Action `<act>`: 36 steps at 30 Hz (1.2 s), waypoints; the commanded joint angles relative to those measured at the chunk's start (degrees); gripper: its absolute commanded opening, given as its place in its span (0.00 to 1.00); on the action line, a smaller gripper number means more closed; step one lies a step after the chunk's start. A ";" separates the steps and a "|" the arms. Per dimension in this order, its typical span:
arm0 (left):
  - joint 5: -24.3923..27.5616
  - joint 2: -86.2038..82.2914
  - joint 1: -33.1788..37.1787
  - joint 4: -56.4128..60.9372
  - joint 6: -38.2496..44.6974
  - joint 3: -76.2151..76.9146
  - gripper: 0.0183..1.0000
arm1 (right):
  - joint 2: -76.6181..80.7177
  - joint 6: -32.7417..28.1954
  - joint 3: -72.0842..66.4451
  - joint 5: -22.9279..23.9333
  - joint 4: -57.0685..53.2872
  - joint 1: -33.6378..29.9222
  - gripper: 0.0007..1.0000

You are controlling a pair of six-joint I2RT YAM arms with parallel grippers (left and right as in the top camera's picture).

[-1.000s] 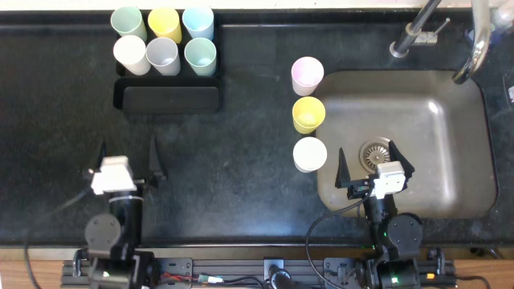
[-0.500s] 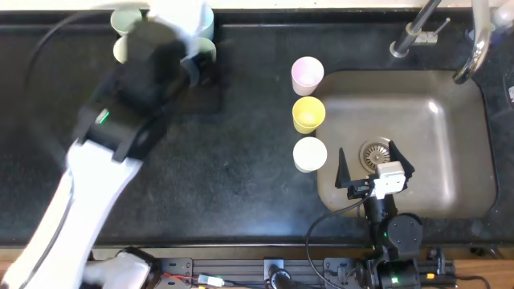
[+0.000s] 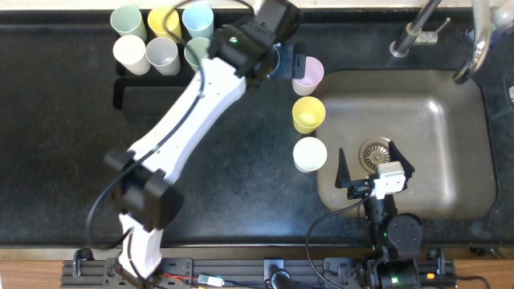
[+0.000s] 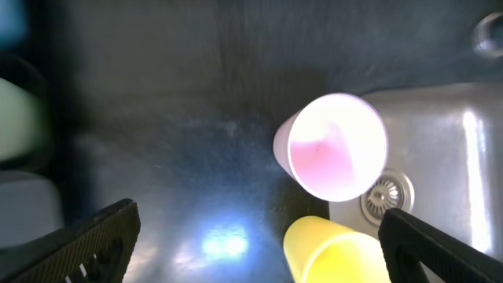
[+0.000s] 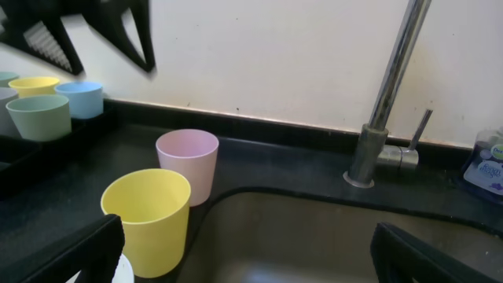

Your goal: Store Cups

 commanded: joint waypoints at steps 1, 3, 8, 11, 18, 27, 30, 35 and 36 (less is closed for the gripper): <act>2.69 3.54 -0.81 2.84 -4.24 1.97 1.00 | -0.52 -0.17 -0.76 -0.57 0.31 -0.35 0.99; 2.51 5.27 -0.85 4.00 -5.01 2.58 1.00 | -0.52 -0.17 -0.76 -0.59 0.31 -0.35 1.00; 2.21 9.14 -0.83 3.74 -6.19 6.21 1.00 | -0.52 -0.17 -0.79 -0.59 0.31 -0.35 1.00; 2.40 11.32 -0.87 3.21 -6.60 8.02 1.00 | -0.52 -0.17 -0.76 -0.57 0.31 -0.35 1.00; 2.49 14.64 -0.96 3.13 -7.85 8.74 0.98 | -0.52 -0.17 -0.76 -0.59 0.31 -0.35 1.00; -0.24 16.11 -1.33 3.80 -7.39 8.76 0.74 | -0.52 -0.17 -0.76 -0.59 0.31 -0.35 1.00; -0.22 16.26 -1.40 4.17 -7.37 8.76 0.63 | -0.52 -0.17 -0.79 -0.57 0.31 -0.35 1.00; 0.37 16.48 -1.77 6.10 -4.87 8.76 0.47 | -0.52 -0.17 -0.79 -0.57 0.31 -0.35 1.00; 0.35 16.48 -1.88 6.43 -4.52 8.76 0.43 | -0.52 -0.17 -0.76 -0.59 0.31 -0.35 0.99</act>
